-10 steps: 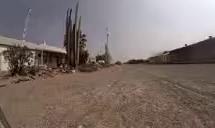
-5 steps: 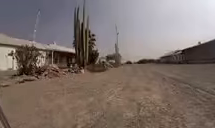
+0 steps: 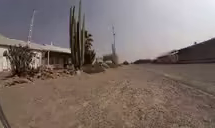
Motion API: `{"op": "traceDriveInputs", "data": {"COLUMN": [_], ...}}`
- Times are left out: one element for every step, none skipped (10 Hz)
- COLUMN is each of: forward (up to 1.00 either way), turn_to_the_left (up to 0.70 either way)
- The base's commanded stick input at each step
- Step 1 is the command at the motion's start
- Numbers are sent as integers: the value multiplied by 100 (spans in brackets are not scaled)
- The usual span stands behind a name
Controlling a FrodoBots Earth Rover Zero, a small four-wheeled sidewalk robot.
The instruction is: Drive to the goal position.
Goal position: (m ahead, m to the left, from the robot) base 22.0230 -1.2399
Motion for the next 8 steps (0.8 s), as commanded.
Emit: {"op": "traceDriveInputs", "data": {"forward": [100, 100, 100, 100, 100, 100, 100, 100], "turn_to_the_left": [-27, -27, -27, -27, -21, -7, 0, 0]}}
